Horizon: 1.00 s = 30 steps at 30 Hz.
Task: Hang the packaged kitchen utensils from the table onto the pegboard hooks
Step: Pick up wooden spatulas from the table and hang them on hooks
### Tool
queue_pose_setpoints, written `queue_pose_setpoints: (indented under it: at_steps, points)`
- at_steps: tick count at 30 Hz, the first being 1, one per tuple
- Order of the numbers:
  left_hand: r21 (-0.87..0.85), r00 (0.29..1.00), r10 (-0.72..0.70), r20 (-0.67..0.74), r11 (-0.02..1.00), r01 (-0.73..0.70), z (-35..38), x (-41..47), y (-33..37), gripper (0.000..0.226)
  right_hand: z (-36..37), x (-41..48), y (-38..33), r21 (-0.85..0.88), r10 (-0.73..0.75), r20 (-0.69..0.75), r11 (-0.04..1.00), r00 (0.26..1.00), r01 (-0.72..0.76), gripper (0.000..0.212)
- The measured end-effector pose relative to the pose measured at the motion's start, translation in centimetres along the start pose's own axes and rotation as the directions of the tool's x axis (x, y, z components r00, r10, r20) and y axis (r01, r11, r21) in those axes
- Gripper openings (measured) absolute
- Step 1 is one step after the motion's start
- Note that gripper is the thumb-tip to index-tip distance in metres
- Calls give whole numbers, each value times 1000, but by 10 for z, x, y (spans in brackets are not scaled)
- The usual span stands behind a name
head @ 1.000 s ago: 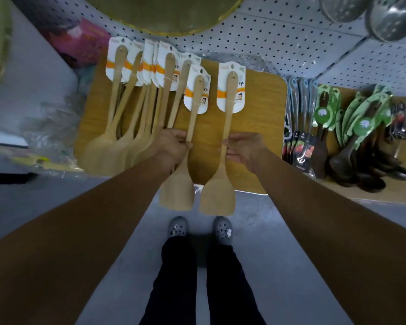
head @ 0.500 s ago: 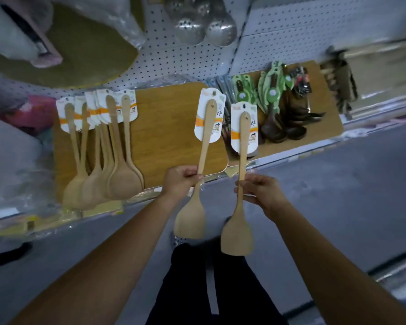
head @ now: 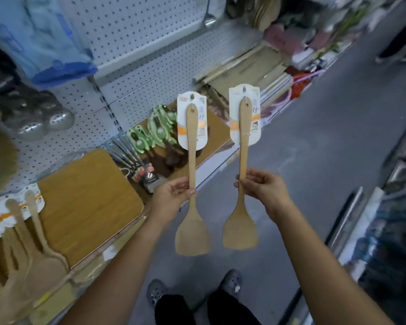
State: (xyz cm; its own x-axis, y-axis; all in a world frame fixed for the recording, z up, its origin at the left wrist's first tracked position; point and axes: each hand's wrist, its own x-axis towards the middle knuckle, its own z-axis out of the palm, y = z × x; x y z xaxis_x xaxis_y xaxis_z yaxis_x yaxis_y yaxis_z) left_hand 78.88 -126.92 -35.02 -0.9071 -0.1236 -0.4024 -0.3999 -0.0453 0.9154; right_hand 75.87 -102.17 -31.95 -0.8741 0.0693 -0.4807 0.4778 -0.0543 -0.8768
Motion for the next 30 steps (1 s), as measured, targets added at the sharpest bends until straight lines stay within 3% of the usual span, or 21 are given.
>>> queue_pose_setpoints:
  at_steps: [11,24,30]
  points:
    - [-22,981,131,144,991,-130,207,19,97,39,-199,8,-89,93,-149,-151,982,977,164,17]
    - [-81,955,240,175,970,-229,336,135,171,27,-297,114,-185,111,-232,-236,958,944,263,19]
    - [-153,962,216,166,969,-192,389,206,199,27,-333,188,-225,67,-213,-250,969,944,236,18]
